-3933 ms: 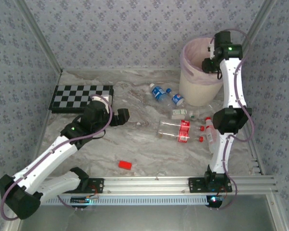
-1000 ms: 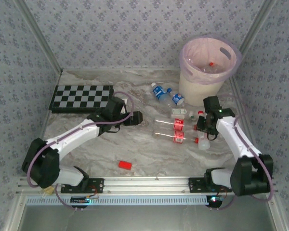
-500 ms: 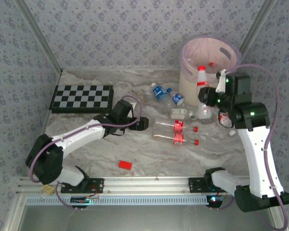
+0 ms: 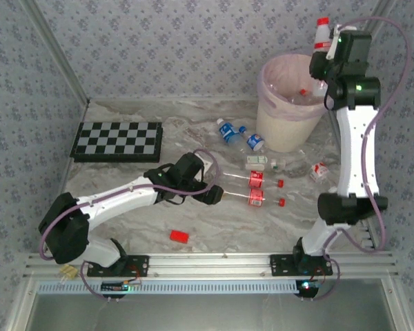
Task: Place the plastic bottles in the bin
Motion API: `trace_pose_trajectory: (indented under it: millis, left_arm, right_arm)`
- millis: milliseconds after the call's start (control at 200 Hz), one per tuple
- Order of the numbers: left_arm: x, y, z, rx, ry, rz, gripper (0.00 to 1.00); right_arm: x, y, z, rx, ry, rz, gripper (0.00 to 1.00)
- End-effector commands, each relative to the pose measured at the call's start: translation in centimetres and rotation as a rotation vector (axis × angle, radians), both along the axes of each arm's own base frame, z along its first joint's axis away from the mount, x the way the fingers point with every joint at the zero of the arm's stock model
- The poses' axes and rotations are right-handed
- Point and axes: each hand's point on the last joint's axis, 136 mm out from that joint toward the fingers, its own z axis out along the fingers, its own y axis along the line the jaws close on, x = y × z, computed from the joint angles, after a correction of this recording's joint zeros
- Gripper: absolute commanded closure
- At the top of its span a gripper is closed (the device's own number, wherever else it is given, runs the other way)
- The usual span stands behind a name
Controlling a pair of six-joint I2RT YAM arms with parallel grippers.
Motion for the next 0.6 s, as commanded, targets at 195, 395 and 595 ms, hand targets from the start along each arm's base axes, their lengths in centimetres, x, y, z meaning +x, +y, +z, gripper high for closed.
trace_pose_trajectory:
  millis: [195,395,595]
  left_arm:
    - [-0.4,-0.3,-2.3,0.062,0.013,-0.016,0.0]
    - [-0.6,-0.3,-3.0,0.097,0.02,-0.026,0.0]
    - [-0.3,0.0,-2.7,0.115,0.001,-0.023,0.0]
  right_arm:
    - [4.7,-0.9,-6.2,-0.181,0.206,0.037,0.66]
    - [6.0,-1.7,-12.5,-0.175,0.376,0.083,0.66]
    - [6.8,-0.7,-18.9,-0.098,0.534,0.199,0.66]
